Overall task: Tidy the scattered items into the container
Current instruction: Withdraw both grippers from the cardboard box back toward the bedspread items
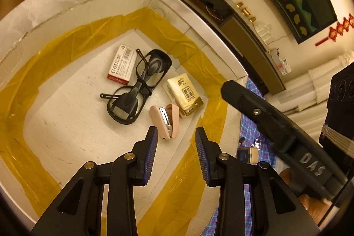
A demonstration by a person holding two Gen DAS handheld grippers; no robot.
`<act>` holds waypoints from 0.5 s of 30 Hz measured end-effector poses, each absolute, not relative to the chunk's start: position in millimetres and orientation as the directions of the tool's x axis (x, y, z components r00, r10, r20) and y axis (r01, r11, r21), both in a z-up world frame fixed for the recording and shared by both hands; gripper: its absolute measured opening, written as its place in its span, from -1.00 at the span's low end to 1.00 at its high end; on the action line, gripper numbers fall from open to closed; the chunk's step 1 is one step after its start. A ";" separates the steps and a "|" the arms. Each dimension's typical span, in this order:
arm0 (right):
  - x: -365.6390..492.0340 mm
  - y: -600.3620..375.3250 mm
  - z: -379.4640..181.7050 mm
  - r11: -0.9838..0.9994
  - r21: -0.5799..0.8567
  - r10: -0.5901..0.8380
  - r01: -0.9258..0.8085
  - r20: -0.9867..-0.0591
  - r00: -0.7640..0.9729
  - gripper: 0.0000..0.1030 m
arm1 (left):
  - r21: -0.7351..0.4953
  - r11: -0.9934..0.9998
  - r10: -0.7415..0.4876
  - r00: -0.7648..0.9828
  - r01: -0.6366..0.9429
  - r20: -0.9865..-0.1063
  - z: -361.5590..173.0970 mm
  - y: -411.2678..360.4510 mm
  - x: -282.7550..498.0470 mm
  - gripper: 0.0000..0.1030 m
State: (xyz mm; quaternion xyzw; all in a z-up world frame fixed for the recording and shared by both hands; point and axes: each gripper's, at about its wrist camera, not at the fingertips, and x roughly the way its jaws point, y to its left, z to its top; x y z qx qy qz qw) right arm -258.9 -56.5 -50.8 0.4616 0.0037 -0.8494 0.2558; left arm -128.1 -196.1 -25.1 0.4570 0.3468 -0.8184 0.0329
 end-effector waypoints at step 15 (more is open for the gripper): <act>-218.4 1.7 -24.4 -0.804 0.404 -0.588 0.437 -0.653 -0.478 0.11 | -0.405 -0.882 0.122 -0.715 0.240 -0.689 20.5 -165.0 -108.3 -0.28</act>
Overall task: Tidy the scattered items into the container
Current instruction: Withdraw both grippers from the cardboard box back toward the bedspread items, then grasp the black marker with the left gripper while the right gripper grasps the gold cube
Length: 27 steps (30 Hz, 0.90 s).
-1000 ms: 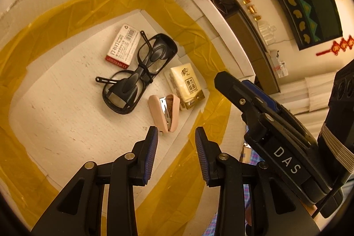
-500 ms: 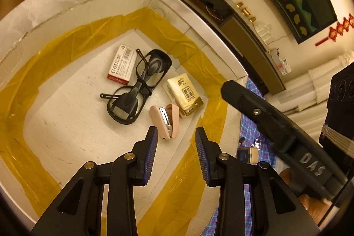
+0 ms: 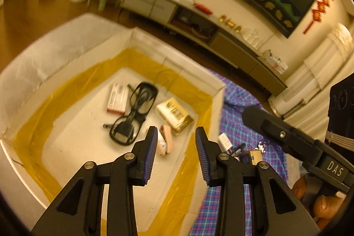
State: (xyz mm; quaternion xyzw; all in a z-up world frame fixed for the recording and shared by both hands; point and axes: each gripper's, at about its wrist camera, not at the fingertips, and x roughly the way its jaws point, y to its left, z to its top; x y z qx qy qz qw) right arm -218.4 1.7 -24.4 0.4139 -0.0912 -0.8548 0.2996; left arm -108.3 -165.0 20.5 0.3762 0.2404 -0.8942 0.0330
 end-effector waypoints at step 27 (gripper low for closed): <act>-200.6 173.3 -128.2 -0.988 0.111 -0.156 0.110 -0.752 -0.640 0.57 | -0.078 -0.982 0.171 -0.634 -0.172 -0.754 -53.4 17.0 -178.2 -0.05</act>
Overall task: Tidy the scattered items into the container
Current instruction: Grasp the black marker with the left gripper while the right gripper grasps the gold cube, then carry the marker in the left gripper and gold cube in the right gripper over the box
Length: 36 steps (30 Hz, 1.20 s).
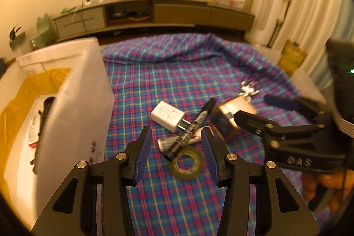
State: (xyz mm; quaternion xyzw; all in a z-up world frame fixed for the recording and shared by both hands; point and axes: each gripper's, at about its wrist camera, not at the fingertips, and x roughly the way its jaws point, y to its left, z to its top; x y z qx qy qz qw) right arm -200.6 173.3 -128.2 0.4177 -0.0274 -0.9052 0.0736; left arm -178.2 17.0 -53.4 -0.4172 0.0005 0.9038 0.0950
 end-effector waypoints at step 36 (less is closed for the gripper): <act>-186.1 192.6 -127.5 -0.960 0.243 -0.278 0.141 -0.756 -0.592 0.00 | -0.165 -0.957 0.279 -0.599 -0.239 -0.751 -49.0 25.7 -149.5 -0.74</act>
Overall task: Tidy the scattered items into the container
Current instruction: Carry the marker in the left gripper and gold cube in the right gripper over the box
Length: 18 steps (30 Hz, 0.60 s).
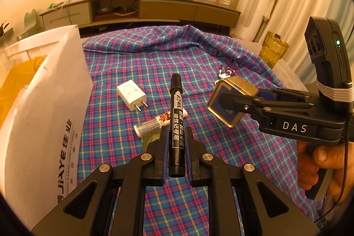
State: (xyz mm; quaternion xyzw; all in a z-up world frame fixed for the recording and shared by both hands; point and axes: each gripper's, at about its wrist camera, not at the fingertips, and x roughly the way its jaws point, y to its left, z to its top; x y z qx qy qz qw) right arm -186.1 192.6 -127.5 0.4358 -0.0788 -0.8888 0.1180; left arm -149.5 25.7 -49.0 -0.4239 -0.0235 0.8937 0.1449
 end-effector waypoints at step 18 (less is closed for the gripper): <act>-151.1 150.8 -84.8 -0.954 0.208 -0.299 0.217 -0.724 -0.622 0.00 | -0.153 -0.959 0.275 -0.660 -0.238 -0.699 -2.4 -1.3 -101.7 -0.74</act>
